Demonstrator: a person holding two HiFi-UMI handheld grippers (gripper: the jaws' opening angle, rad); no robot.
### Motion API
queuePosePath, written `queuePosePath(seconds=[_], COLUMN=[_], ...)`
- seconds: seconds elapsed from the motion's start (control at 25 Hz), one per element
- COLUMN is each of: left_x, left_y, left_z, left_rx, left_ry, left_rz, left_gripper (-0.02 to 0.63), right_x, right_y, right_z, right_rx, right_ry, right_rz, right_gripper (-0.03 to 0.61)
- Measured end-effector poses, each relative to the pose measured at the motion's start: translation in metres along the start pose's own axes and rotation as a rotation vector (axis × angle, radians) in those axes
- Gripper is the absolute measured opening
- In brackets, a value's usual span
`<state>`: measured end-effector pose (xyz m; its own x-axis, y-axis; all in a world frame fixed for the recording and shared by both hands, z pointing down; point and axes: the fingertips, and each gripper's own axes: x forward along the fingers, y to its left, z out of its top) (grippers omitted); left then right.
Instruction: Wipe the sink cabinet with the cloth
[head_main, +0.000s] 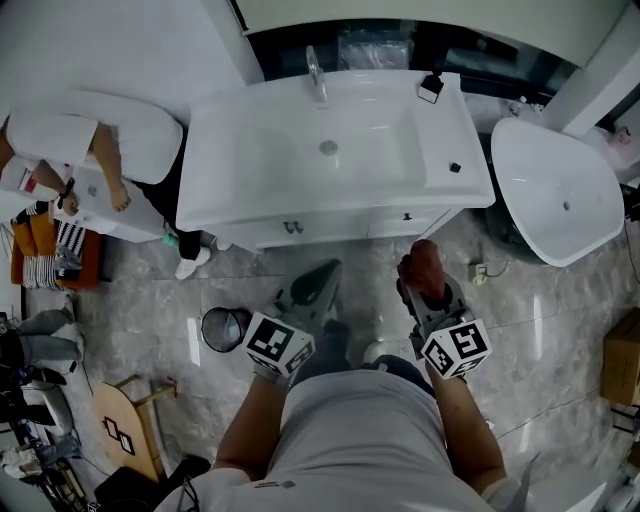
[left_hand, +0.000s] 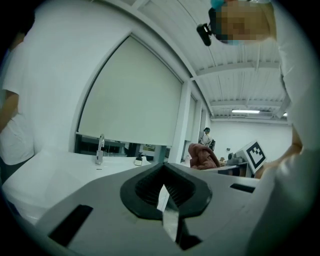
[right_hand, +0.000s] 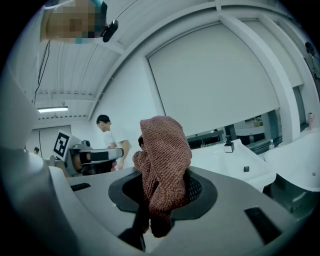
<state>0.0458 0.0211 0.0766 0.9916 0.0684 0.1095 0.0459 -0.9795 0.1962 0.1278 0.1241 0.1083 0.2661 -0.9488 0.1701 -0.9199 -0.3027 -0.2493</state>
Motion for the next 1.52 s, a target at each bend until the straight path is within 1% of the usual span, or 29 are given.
queuePosePath(seconds=[0.44,0.64,0.76,0.96,1.12,1.32,1.52], left_x=[0.021,0.028,0.030,0.031,0.033,0.036,0.031], left_y=[0.082,0.107,0.117,0.122,0.120,0.110,0.099], left_z=[0.010,0.006,0.004,-0.002,-0.006,-0.013,-0.027], left_rx=[-0.015,-0.012,-0.019,-0.033,-0.051,-0.074,-0.108], left_ry=[0.015,0.035,0.044,0.054,0.050,0.043,0.030], left_rz=[-0.074,-0.107,-0.110,-0.080,-0.031,0.053,0.161], left_gripper=[0.011,0.011,0.011,0.011,0.011,0.011,0.011], right_x=[0.080,0.107,0.118,0.126,0.129,0.127,0.122], right_y=[0.002,0.005,0.004,-0.002,-0.007,-0.016,-0.025], right_z=[0.004,0.000,-0.005,-0.011,-0.014,-0.024,-0.051], right_rx=[0.008,0.011,0.028,0.035,0.032,0.039,0.041], right_ry=[0.036,0.057,0.072,0.108,0.139,0.199,0.301], right_rz=[-0.068,-0.085,-0.082,-0.055,-0.008,0.072,0.167], right_gripper=[0.121,0.121,0.121,0.121,0.121,0.121,0.121])
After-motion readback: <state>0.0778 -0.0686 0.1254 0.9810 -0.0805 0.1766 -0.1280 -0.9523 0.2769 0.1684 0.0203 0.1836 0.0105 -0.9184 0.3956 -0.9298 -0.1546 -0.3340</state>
